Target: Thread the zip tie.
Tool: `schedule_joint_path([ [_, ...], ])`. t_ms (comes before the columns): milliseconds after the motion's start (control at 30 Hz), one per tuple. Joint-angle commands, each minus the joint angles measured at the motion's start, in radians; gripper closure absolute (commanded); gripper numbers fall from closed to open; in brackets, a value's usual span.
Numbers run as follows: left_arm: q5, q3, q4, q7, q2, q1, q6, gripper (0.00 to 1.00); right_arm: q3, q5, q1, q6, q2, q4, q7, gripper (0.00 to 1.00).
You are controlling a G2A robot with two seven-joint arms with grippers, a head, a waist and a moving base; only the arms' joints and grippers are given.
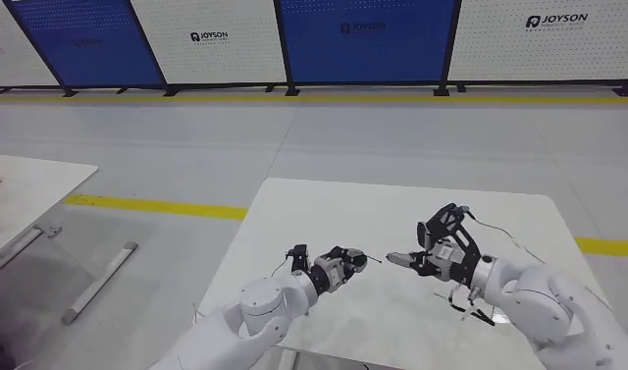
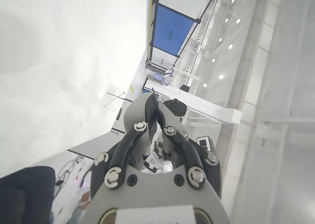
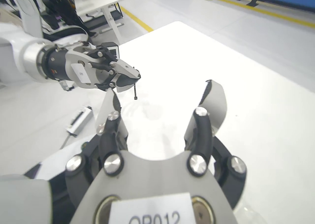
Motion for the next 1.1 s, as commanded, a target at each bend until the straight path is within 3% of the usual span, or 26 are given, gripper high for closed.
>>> schedule_joint_path([
  [0, 0.095, 0.013, -0.001, 0.017, -0.001, 0.014, -0.035, 1.0, -0.003, 0.119, 0.004, 0.008, -0.003, 0.037, 0.084, 0.0],
  [33, 0.13, 0.022, 0.001, 0.025, -0.003, 0.023, -0.057, 1.0, -0.01, 0.181, 0.025, -0.011, -0.006, 0.053, 0.151, 0.0],
  [133, 0.157, 0.036, 0.007, 0.032, -0.01, 0.033, -0.082, 1.0, -0.013, 0.194, 0.031, -0.019, -0.007, 0.059, 0.166, 0.0],
  [533, 0.169, 0.034, 0.01, 0.041, -0.011, 0.033, -0.095, 1.0, -0.012, 0.216, 0.023, -0.02, -0.008, 0.063, 0.155, 0.0],
  [733, 0.3, 0.042, 0.006, 0.104, -0.02, 0.056, -0.181, 1.0, 0.019, 0.615, 0.05, -0.026, -0.021, 0.194, 0.303, 0.0],
  [867, 0.374, 0.054, -0.006, 0.129, -0.026, 0.076, -0.205, 1.0, 0.001, 0.751, 0.078, -0.026, -0.043, 0.284, 0.39, 0.0],
  [1067, 0.395, 0.054, -0.019, 0.14, -0.037, 0.085, -0.197, 1.0, -0.073, 0.836, 0.145, -0.026, -0.098, 0.433, 0.463, 0.0],
])
